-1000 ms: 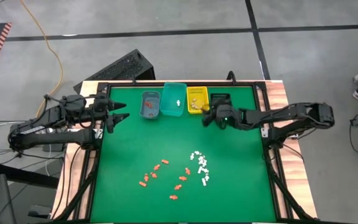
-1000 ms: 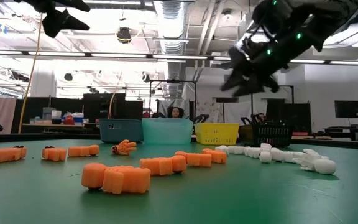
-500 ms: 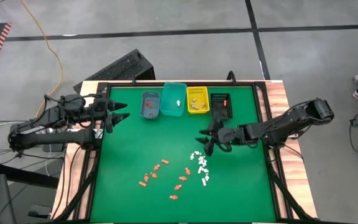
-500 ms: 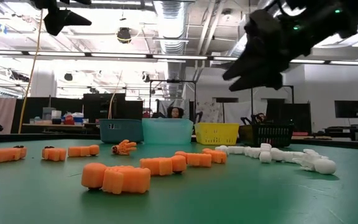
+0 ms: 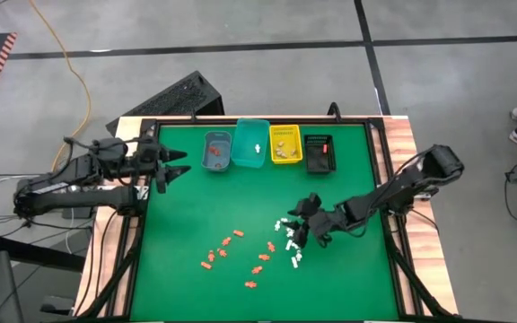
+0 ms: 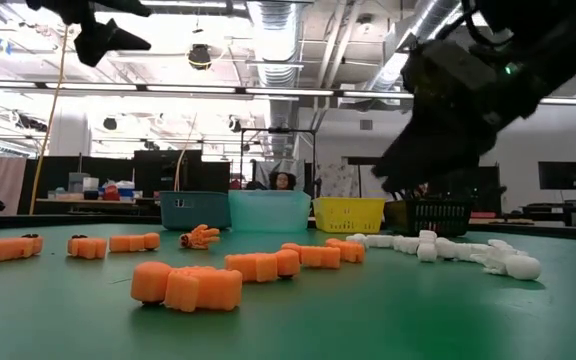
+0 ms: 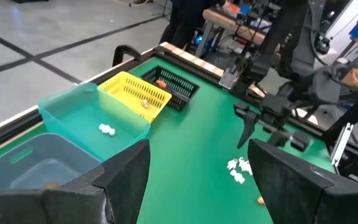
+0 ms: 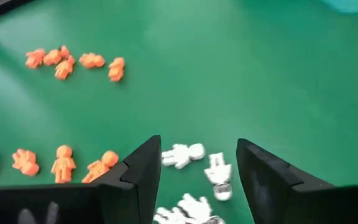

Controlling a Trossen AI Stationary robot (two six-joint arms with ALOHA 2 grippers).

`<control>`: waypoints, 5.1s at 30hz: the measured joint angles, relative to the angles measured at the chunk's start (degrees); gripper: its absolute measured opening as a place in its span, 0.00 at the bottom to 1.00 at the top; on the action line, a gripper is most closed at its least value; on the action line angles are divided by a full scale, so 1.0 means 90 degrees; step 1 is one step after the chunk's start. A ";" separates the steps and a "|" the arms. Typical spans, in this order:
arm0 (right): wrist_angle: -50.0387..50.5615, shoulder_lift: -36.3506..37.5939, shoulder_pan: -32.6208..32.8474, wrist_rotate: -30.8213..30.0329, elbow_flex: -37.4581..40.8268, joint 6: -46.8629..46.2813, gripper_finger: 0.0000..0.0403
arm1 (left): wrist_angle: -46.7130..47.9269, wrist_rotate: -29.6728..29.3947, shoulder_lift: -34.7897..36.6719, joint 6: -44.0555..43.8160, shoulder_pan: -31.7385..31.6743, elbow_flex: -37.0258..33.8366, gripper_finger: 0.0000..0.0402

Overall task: Sort Halloween decoration
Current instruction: Put the white skeleton toy into the blue bin, then put the white skeleton toy into the blue transparent bin

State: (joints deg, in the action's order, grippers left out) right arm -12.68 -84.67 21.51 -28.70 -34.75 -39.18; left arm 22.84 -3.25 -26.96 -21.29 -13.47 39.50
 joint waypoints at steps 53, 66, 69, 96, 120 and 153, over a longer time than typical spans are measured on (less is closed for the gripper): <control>0.0737 -0.1108 -0.0608 -0.0108 -0.1321 0.0423 0.04 | -0.0042 -0.0044 0.0002 0.0173 0.0000 -0.0162 0.65; 0.0598 -0.0932 -0.1873 -0.0154 -0.2167 0.1875 0.01 | -0.0042 -0.0056 0.0000 0.0338 0.0000 -0.0162 0.65; 0.0260 -0.0932 -0.2224 -0.0114 -0.2274 0.2181 0.00 | -0.0039 -0.0061 0.0000 0.0341 0.0000 -0.0162 0.65; 0.2419 -0.0932 -0.1743 0.2845 -0.2320 0.4368 0.47 | 0.0104 -0.0063 0.0000 0.0460 0.0000 -0.0162 0.65; 0.2356 -0.1703 -0.1811 0.2879 -0.2330 0.4873 0.47 | 0.0254 -0.0066 -0.0001 0.0385 0.0000 -0.0164 0.65; 0.2526 -0.2000 -0.1934 0.2480 -0.3259 0.4372 0.02 | 0.0255 -0.0070 -0.0001 0.0365 0.0000 -0.0164 0.65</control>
State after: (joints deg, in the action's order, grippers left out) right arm 10.05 -102.67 4.11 -6.38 -64.08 0.16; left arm 25.13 -3.88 -26.97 -18.00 -13.47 38.02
